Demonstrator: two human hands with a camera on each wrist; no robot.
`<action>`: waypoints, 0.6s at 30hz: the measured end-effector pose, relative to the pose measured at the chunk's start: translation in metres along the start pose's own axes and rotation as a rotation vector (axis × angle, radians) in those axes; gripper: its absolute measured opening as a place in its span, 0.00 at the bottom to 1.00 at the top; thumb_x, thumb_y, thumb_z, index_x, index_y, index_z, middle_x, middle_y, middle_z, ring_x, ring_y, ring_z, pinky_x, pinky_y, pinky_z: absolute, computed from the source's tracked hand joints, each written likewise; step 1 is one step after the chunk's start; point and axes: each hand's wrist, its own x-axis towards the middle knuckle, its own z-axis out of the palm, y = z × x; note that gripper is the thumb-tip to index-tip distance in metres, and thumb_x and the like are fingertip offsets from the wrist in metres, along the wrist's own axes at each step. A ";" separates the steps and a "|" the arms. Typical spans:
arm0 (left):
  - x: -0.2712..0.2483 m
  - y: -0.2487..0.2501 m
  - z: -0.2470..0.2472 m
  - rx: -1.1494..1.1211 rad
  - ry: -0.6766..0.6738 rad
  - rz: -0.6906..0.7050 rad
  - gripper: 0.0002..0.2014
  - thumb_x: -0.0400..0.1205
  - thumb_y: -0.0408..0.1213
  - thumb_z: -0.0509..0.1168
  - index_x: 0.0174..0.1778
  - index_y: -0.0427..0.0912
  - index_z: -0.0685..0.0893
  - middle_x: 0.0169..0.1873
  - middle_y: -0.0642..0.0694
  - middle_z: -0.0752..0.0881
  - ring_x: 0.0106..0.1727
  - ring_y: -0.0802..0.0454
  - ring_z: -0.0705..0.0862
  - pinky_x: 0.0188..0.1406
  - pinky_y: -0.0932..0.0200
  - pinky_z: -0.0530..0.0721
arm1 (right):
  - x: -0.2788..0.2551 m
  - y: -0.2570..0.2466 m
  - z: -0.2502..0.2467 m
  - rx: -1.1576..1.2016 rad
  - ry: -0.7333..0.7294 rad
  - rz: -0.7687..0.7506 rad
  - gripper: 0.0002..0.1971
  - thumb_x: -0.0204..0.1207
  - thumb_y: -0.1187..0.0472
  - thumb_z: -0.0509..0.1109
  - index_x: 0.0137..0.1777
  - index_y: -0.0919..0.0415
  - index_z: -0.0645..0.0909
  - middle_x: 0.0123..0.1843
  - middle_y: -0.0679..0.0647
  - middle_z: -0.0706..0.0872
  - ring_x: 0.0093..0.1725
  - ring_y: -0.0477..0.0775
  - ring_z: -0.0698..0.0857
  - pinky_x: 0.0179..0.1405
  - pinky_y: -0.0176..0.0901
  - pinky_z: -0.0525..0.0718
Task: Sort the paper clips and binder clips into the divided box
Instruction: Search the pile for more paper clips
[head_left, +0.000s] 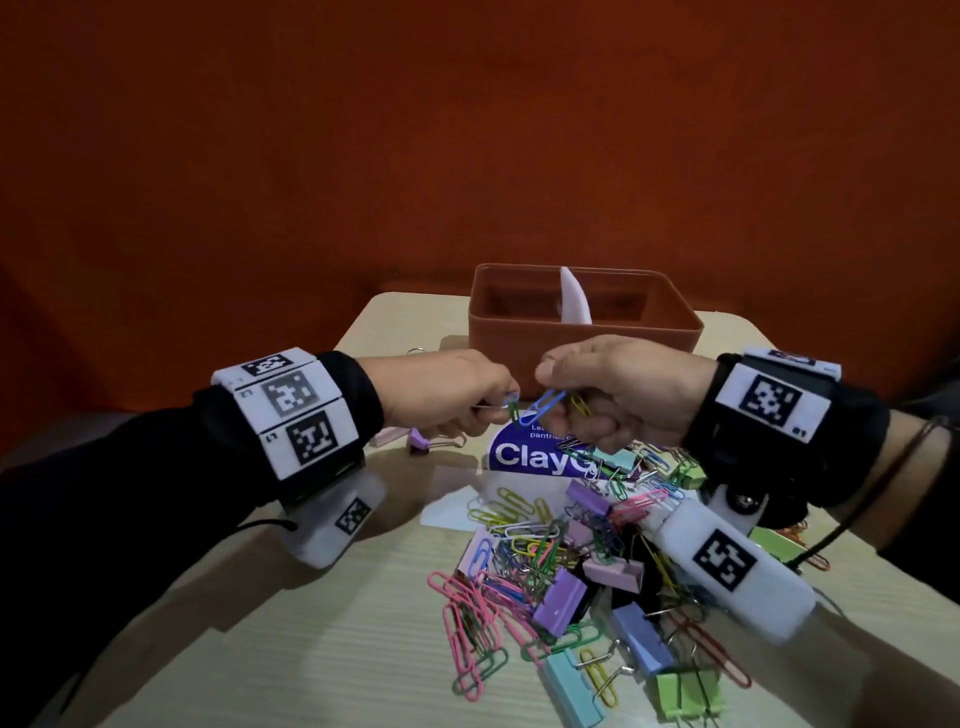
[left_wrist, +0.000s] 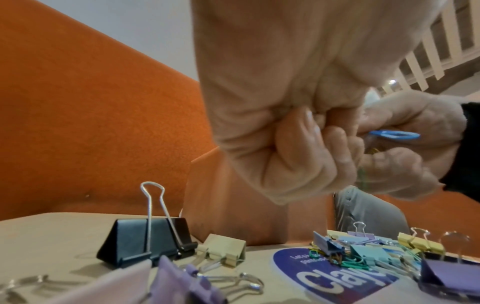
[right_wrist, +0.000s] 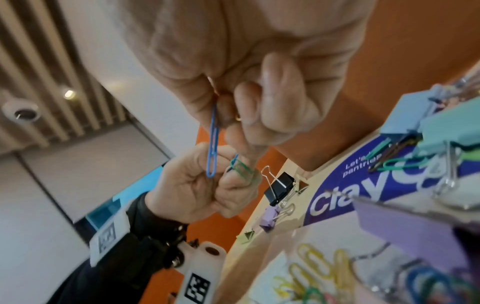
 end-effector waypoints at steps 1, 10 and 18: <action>0.000 0.001 -0.001 -0.030 0.001 -0.004 0.10 0.76 0.32 0.51 0.28 0.45 0.61 0.23 0.49 0.58 0.23 0.54 0.52 0.20 0.62 0.50 | 0.001 0.000 -0.001 0.077 0.011 -0.007 0.13 0.84 0.63 0.54 0.36 0.58 0.67 0.33 0.63 0.80 0.17 0.46 0.62 0.15 0.30 0.56; 0.011 0.013 -0.036 -0.061 0.410 0.119 0.16 0.85 0.38 0.57 0.30 0.44 0.79 0.20 0.52 0.67 0.19 0.56 0.64 0.16 0.67 0.60 | 0.018 -0.023 -0.026 0.278 0.298 -0.151 0.13 0.83 0.65 0.60 0.36 0.57 0.66 0.29 0.61 0.78 0.14 0.43 0.63 0.12 0.26 0.56; 0.043 0.027 -0.056 0.264 0.597 0.031 0.13 0.84 0.44 0.64 0.43 0.44 0.92 0.19 0.56 0.81 0.16 0.63 0.73 0.14 0.71 0.67 | 0.053 -0.038 -0.044 -0.614 0.616 -0.210 0.11 0.78 0.57 0.69 0.37 0.54 0.71 0.30 0.52 0.83 0.23 0.50 0.78 0.22 0.39 0.75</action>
